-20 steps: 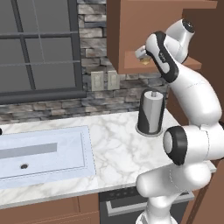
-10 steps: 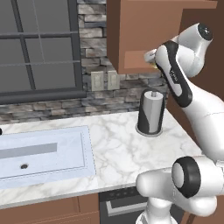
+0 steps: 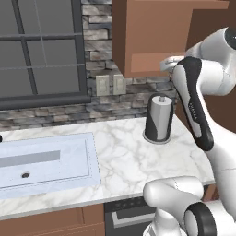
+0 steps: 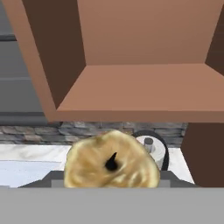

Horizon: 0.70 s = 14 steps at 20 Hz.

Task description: Get the candle and the beer from the cabinet and move them to the dining counter.

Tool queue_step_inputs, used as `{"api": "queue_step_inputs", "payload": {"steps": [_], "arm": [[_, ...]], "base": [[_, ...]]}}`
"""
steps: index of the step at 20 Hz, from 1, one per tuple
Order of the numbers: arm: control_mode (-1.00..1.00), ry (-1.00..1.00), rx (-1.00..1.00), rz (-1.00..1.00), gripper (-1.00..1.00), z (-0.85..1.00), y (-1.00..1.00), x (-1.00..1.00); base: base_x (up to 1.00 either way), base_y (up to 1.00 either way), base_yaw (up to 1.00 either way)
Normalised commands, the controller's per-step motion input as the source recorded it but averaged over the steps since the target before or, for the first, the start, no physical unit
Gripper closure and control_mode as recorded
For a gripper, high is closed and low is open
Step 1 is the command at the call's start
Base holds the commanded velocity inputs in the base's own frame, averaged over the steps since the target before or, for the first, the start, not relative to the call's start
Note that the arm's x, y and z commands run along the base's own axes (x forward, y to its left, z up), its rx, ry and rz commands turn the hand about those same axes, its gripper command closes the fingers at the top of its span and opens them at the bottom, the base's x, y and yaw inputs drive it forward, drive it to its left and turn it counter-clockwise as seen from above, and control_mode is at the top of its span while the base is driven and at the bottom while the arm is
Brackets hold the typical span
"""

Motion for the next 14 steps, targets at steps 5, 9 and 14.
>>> {"api": "queue_step_inputs", "payload": {"steps": [5,9,14], "arm": [[-1.00,0.02,0.03,-0.02,1.00,0.04,0.00,-1.00],[-1.00,0.04,0.01,-0.04,1.00,0.00,0.00,-1.00],[-1.00,0.06,0.00,-0.09,1.00,0.00,0.00,-1.00]], "base": [[0.00,0.00,0.00],[0.00,0.00,0.00],[0.00,0.00,0.00]]}}
